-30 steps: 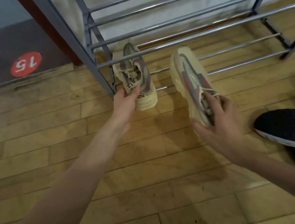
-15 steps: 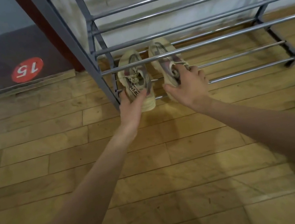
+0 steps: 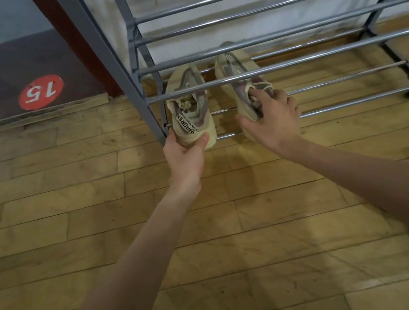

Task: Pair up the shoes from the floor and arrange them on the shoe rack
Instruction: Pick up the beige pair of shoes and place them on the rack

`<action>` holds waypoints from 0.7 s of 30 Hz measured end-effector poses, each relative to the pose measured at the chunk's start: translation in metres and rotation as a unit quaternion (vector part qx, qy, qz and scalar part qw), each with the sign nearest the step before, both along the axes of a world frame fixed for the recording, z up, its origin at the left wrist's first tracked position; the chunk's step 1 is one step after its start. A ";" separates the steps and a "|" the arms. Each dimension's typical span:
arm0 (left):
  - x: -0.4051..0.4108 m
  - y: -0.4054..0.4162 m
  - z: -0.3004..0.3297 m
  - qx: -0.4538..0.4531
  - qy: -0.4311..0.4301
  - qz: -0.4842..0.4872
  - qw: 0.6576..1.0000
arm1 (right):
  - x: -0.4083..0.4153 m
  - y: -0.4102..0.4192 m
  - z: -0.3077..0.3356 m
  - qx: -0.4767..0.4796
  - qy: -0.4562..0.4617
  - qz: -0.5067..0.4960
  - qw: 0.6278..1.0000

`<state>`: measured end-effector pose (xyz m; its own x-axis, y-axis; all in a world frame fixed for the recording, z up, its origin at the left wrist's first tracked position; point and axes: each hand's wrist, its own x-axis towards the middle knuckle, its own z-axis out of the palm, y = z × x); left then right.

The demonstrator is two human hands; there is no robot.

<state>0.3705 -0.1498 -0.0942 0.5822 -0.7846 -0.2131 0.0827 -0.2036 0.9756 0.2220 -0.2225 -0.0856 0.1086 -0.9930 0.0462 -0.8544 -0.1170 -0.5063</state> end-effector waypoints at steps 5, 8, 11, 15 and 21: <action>0.001 -0.015 -0.001 0.011 -0.007 0.010 1.000 | 0.006 -0.006 0.000 -0.003 0.011 0.011 1.000; -0.005 -0.017 -0.008 0.039 -0.039 0.012 0.998 | 0.012 -0.010 0.002 -0.004 0.001 0.010 1.000; -0.006 -0.011 -0.016 0.049 -0.127 0.035 0.990 | 0.017 -0.011 0.001 -0.001 -0.001 0.011 1.000; -0.003 -0.005 -0.015 0.082 -0.162 0.086 0.980 | 0.025 -0.013 -0.003 0.001 -0.003 0.003 1.000; 0.003 0.001 -0.009 0.137 -0.227 0.055 0.963 | 0.036 -0.013 -0.015 0.056 0.005 0.016 0.998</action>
<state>0.3736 -0.1491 -0.1033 0.7409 -0.6630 -0.1069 -0.3036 -0.4727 0.8273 0.2585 -0.2353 -0.1002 0.1406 -0.9879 -0.0662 -0.8559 -0.0876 -0.5096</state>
